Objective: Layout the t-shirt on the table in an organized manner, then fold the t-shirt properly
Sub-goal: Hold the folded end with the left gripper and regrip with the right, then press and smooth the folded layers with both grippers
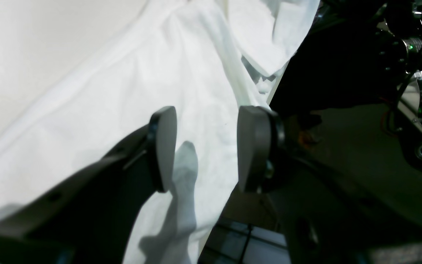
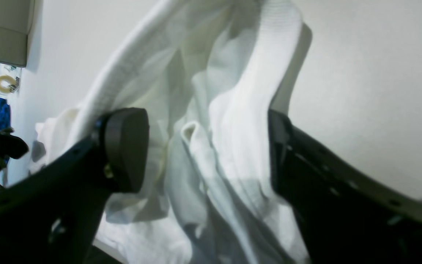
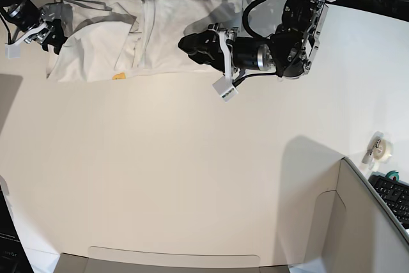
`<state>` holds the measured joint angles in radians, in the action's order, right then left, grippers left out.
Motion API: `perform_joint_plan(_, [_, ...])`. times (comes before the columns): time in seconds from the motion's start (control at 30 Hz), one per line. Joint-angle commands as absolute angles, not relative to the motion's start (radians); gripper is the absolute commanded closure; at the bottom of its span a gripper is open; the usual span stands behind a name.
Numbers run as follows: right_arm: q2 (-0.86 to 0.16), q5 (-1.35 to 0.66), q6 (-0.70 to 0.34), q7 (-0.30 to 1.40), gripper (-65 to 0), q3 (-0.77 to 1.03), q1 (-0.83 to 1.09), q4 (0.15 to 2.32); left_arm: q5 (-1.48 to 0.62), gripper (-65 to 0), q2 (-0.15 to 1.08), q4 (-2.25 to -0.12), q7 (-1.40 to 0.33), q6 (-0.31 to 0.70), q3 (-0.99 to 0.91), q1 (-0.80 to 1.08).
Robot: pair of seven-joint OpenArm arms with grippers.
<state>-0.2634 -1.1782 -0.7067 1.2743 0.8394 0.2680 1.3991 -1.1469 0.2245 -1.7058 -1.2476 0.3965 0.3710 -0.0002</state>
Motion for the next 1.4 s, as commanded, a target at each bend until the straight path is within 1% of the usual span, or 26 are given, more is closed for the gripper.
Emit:
perform_joint_plan(0.0, [-0.28, -1.106, -0.698, 1.331, -43.9, 0.857, 0.28, 1.395, -1.168, -24.6, 0.223, -1.719, -1.23, 0.403, 0.366, -0.013])
perform_joint_plan(0.27, [-0.28, -1.141, -0.698, 1.331, -43.9, 0.978, 0.275, 1.394, -1.168, -24.6, 0.225, -1.719, -1.23, 0.403, 0.366, -0.013])
perform_joint_plan(0.37, [-0.28, -1.156, -0.698, 1.331, -43.9, 0.981, 0.275, 1.394, -1.167, -24.6, 0.225, -1.719, -1.23, 0.403, 0.369, -0.013])
perform_joint_plan(0.47, [-0.28, -1.214, -0.698, 1.331, -43.9, 0.98, 0.277, 1.394, -1.167, -24.3, 0.225, -1.719, -1.23, 0.4, 0.375, -0.013])
perform_joint_plan(0.53, [-0.28, -1.245, -0.698, 1.331, -43.9, 0.972, 0.277, 1.394, -1.164, -24.3, 0.226, -1.718, -1.233, 0.354, 0.377, -0.01])
perform_joint_plan(0.63, [-0.277, -1.253, -0.698, 1.331, -43.9, 0.97, 0.274, 1.394, -1.113, -24.3, 0.219, -1.725, -1.244, 0.252, 0.392, -0.013])
perform_joint_plan(0.73, [-0.275, -1.25, -0.698, 1.331, -43.9, 0.969, 0.263, 1.392, -1.089, -24.3, 0.191, -1.727, -1.239, 0.216, 0.463, -0.071])
perform_joint_plan(0.8, [-0.274, -1.25, -0.698, 1.331, -43.9, 0.969, 0.265, 1.392, -1.092, -21.9, 0.165, -1.727, -1.239, 0.213, 0.515, -0.108])
perform_joint_plan(0.97, [-0.274, -1.25, -0.698, 1.331, -43.9, 0.969, 0.266, 1.392, -1.09, -7.9, 0.085, -1.724, -1.233, 0.213, 0.564, -0.139])
perform_joint_plan(1.03, [-0.274, -1.25, -0.698, 1.331, -43.9, 0.969, 0.269, 1.392, -1.09, -4.4, 0.059, -1.725, -1.233, 0.213, 0.565, -0.139])
perform_joint_plan(1.13, [-0.272, -1.253, -0.698, 1.333, -43.9, 0.969, 0.271, 1.392, -1.089, -3.7, 0.038, -1.719, -1.231, 0.213, 0.567, -0.139])
perform_joint_plan(1.23, [-0.257, -1.254, -0.698, 1.396, -43.9, 0.969, 0.262, 1.392, -1.087, -3.7, 0.038, -1.716, -1.231, 0.208, 0.568, -0.139])
perform_joint_plan(1.37, [-0.231, -1.254, -0.698, 1.396, -44.2, 0.97, 0.216, 1.395, -1.087, -3.7, 0.039, -1.664, -1.234, 0.206, 0.568, -0.139])
